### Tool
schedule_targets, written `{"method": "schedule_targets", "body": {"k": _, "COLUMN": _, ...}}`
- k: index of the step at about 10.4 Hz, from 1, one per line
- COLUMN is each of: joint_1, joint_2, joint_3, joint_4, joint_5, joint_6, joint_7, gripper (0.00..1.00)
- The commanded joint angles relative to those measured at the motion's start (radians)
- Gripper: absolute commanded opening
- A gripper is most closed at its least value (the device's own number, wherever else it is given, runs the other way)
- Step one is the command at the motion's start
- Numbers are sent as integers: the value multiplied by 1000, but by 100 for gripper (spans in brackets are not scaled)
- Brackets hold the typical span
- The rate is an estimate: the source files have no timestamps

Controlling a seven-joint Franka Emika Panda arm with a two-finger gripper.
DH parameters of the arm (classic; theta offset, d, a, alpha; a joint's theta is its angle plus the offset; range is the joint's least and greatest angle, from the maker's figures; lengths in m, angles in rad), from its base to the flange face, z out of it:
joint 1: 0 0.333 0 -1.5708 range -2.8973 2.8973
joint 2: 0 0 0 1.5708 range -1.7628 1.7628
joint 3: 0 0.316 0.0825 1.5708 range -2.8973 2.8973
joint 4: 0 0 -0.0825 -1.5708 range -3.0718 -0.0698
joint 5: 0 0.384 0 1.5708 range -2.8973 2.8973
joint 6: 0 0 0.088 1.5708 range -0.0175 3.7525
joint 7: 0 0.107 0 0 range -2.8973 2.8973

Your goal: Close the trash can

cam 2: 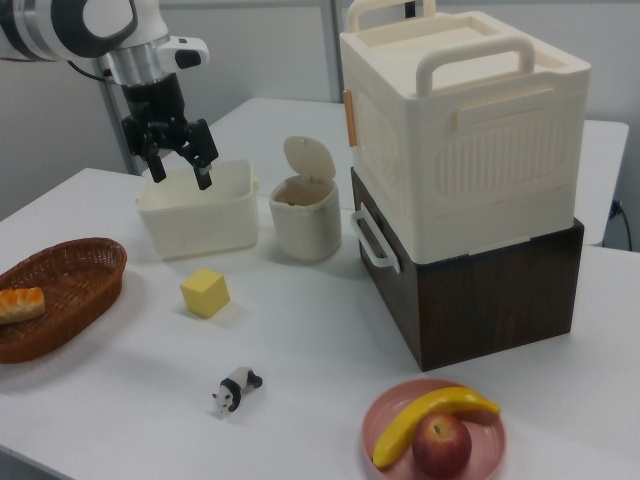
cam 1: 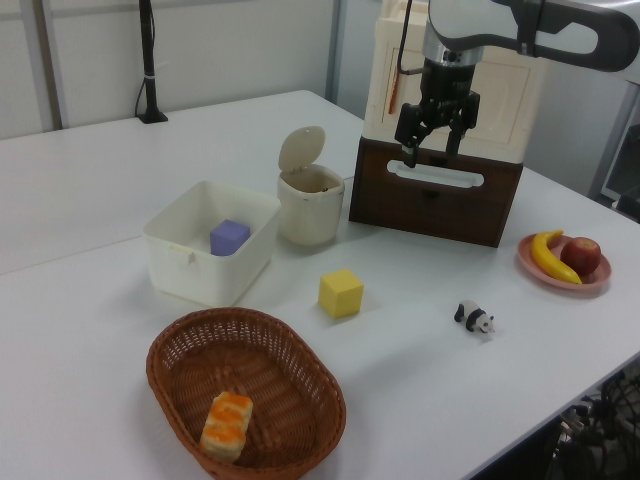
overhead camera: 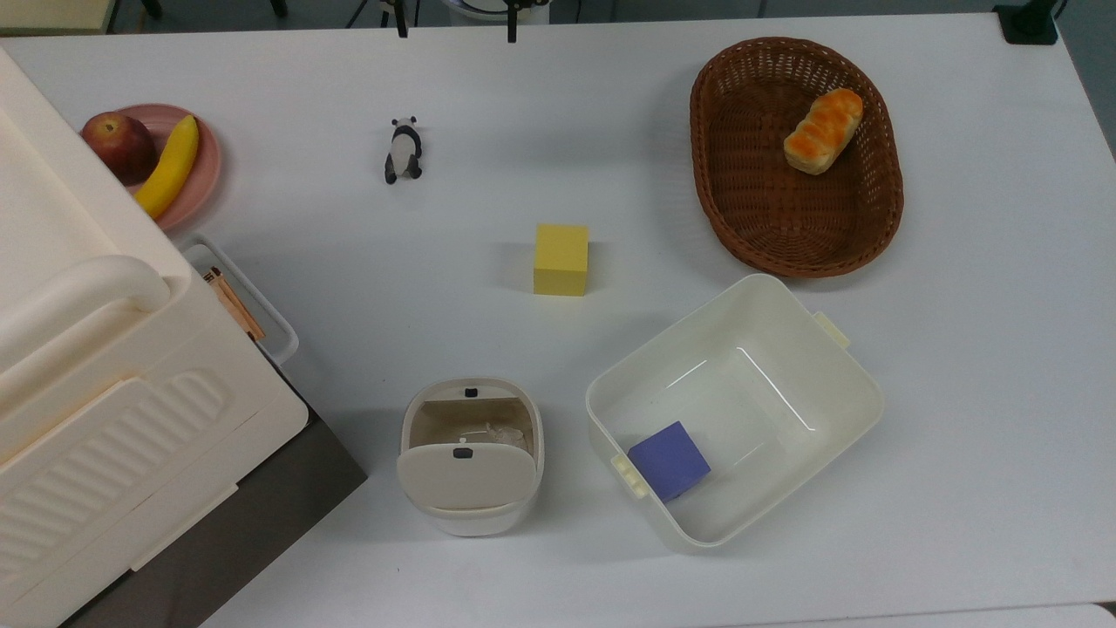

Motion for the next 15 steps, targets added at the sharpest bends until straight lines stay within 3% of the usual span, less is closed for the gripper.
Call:
{"method": "schedule_targets", "body": {"k": 1, "joint_1": 21, "joint_2": -23, "joint_3": -26, "joint_4": -1, "joint_5": 15, "joint_6": -83, "joint_7": -114, "gripper": 100}}
{"method": "schedule_targets", "body": {"k": 13, "joint_1": 61, "joint_2": 6, "joint_3": -17, "joint_4": 25, "joint_5": 10, "joint_6": -102, "joint_7": -145, "gripper": 100}}
{"method": "schedule_targets", "body": {"k": 14, "joint_1": 57, "joint_2": 4, "joint_3": -18, "joint_4": 25, "joint_5": 12, "joint_6": -96, "joint_7": -96, "gripper": 93}}
{"method": "schedule_targets", "body": {"k": 15, "joint_1": 54, "joint_2": 4, "joint_3": -24, "joint_4": 25, "joint_5": 20, "joint_6": -71, "joint_7": -91, "gripper": 43}}
